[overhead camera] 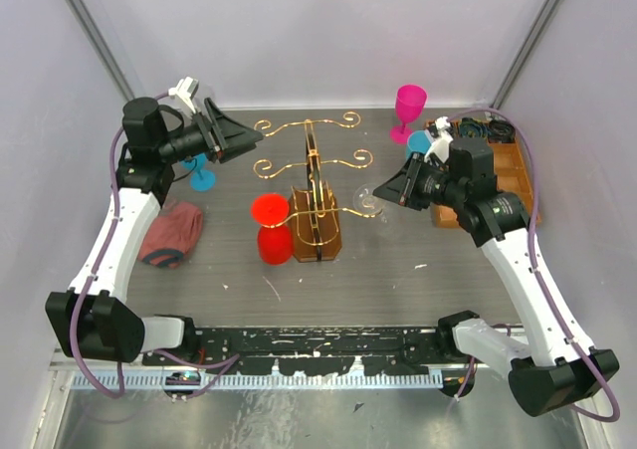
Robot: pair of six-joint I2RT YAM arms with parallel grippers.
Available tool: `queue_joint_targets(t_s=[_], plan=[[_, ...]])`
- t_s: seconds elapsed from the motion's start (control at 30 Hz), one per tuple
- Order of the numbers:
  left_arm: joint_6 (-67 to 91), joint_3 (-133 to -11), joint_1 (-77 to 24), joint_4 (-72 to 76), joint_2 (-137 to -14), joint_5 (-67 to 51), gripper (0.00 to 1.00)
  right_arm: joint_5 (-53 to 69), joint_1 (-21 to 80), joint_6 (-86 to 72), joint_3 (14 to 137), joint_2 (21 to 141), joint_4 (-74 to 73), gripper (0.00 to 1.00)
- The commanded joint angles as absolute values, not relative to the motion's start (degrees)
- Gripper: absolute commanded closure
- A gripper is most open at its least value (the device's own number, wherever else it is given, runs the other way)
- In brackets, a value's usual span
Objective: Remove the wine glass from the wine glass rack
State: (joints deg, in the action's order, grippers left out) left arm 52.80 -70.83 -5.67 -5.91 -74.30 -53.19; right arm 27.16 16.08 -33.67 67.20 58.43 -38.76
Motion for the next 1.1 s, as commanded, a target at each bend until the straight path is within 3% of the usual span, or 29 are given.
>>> queue_joint_targets(t_s=[0.0, 0.27, 0.67, 1.07], plan=[[53.29, -70.25, -5.45, -4.66, -73.21, -53.88, 0.25, 30.81, 16.23, -35.01, 68.48, 57.39, -36.45, 0.93], [53.64, -69.84, -5.45, -4.40, -73.18, -54.13, 0.25, 39.23, 16.22, -38.20, 69.49, 58.33, -34.02, 0.97], [54.05, -69.34, -5.45, -3.86, -73.21, -54.80, 0.25, 33.34, 15.83, -33.61, 75.07, 56.32, -44.13, 0.99], [54.20, -69.12, -5.45, -3.80, -71.46, -54.93, 0.26, 40.37, 15.86, -37.44, 71.03, 54.08, -41.22, 0.99]])
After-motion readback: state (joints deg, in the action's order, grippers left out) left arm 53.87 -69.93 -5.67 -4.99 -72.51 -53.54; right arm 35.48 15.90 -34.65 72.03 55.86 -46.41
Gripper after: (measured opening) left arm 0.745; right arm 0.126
